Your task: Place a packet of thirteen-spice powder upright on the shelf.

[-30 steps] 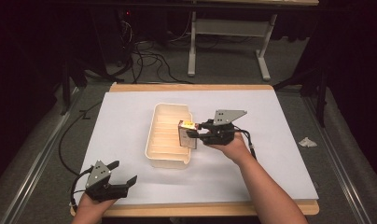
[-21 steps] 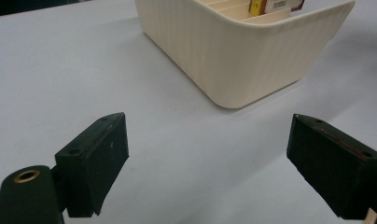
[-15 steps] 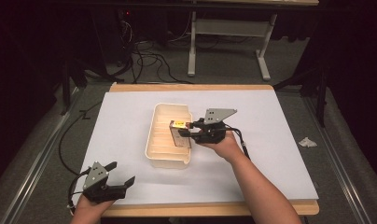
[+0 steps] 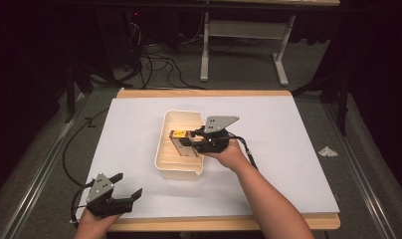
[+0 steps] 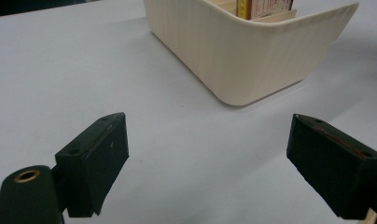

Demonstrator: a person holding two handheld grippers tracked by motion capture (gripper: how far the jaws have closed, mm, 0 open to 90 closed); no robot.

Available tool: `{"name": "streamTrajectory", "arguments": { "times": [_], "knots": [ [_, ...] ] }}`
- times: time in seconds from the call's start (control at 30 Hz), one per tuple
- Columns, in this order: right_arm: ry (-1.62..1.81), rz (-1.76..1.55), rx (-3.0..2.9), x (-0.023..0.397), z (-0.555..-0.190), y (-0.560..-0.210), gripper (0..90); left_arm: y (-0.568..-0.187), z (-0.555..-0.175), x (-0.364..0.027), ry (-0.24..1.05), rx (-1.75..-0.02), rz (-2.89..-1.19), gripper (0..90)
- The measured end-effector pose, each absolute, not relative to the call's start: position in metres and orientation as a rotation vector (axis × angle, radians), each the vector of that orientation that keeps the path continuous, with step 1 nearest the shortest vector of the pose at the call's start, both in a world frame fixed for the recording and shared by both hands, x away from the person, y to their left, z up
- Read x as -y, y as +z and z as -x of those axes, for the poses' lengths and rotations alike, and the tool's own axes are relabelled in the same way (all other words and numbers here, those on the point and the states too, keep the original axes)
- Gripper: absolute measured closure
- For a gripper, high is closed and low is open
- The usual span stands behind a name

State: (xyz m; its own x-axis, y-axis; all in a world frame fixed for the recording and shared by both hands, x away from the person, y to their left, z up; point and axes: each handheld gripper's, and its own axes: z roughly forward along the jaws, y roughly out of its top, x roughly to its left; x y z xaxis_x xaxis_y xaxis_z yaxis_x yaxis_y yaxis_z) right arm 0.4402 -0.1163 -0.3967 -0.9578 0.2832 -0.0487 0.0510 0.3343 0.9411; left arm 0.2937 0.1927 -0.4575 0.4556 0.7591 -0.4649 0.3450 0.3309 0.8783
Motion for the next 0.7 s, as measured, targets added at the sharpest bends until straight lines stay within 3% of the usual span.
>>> {"name": "streamTrajectory", "arguments": {
  "times": [0.7],
  "knots": [
    [1.674, -0.302, -2.399, 0.093, -0.443, -0.407, 68.1, -0.457, -0.293, -0.194, 0.362, -1.132, -1.255, 13.6]
  ]
}}
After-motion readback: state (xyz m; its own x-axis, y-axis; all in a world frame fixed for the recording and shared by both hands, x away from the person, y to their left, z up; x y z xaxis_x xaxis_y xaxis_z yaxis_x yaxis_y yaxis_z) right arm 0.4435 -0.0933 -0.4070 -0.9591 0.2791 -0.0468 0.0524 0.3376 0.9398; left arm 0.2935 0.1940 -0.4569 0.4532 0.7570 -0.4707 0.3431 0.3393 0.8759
